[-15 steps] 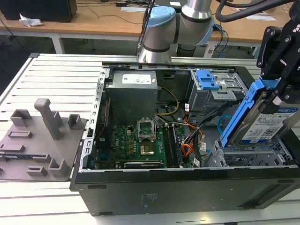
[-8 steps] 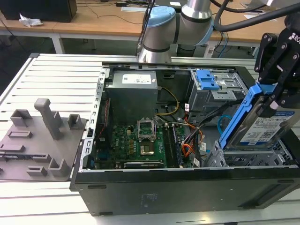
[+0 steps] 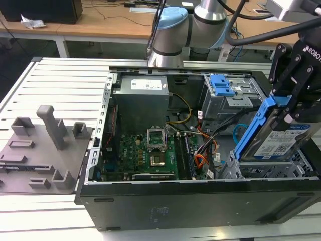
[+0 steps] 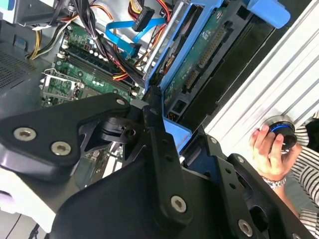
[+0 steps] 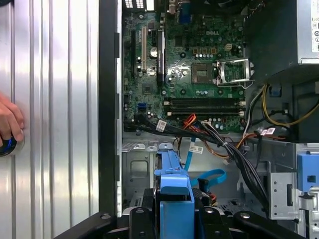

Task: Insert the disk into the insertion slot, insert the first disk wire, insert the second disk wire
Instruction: 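Insert the disk into the insertion slot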

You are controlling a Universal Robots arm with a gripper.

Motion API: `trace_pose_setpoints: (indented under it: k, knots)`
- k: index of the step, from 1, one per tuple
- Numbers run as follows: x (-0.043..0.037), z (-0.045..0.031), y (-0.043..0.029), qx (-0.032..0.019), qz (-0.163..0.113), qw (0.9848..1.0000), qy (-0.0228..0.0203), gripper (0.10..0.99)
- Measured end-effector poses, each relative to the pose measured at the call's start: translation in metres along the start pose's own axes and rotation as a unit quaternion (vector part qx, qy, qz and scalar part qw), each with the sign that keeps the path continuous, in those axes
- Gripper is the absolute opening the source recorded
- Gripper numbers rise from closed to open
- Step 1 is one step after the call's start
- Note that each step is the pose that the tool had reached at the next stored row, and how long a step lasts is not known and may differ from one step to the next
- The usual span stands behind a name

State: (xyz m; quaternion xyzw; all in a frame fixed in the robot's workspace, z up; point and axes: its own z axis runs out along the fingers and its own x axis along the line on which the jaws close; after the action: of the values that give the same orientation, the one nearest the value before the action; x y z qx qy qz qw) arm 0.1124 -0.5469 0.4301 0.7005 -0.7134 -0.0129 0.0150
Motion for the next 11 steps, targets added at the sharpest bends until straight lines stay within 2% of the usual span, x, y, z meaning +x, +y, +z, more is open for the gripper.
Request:
trace_pose_setpoints:
  k: [11]
  knots:
    - [-0.0001,0.0155,-0.0006,0.0000,0.000,1.0000,0.0000,0.365]
